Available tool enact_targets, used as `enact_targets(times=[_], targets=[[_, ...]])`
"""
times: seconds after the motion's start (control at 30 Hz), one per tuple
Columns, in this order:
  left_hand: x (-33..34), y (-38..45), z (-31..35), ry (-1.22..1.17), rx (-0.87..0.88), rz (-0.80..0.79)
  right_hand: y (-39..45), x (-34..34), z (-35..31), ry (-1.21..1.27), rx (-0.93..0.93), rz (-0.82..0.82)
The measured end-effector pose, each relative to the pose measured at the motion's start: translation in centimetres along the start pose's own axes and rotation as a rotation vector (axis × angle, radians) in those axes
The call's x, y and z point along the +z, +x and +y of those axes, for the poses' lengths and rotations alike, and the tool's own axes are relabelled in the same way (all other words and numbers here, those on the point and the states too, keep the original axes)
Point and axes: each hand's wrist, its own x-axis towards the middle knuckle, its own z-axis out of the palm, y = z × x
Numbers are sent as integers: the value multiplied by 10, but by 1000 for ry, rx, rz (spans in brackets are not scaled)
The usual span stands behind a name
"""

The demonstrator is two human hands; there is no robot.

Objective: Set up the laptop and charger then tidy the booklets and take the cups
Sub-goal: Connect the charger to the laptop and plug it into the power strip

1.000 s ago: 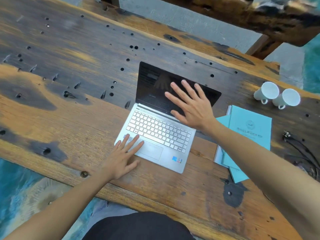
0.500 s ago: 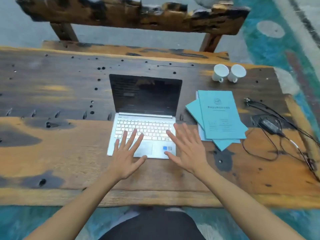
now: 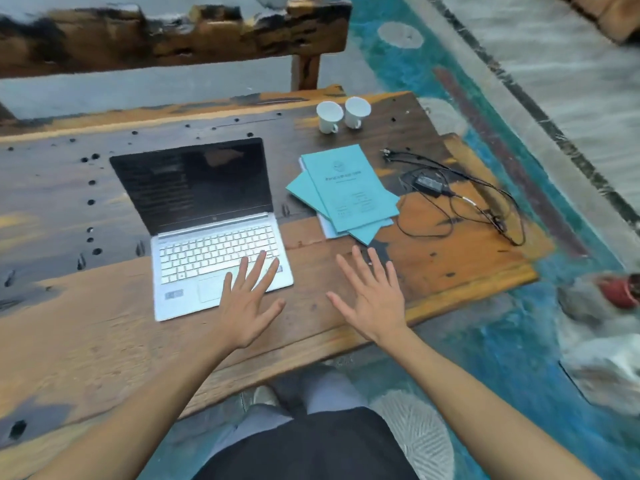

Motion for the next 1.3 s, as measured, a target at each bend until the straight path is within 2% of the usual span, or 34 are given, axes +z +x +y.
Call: enact_targets(times=[0.33, 0.47, 0.57, 0.8, 0.93, 1.3], targets=[[23, 67, 81, 11, 166, -94, -28, 2, 97, 103, 214, -33], [46, 113, 122, -11, 194, -119, -19, 14, 160, 184, 254, -33], [70, 158, 155, -24, 151, -148, 0, 26, 218, 282, 251, -74], [107, 254, 231, -36, 41, -258, 69, 29, 351, 457, 186, -159], [109, 292, 258, -109, -42, -217, 121, 20, 400, 488, 131, -149], [93, 398, 272, -181, -132, -98, 306, 11, 447, 491, 22, -202]])
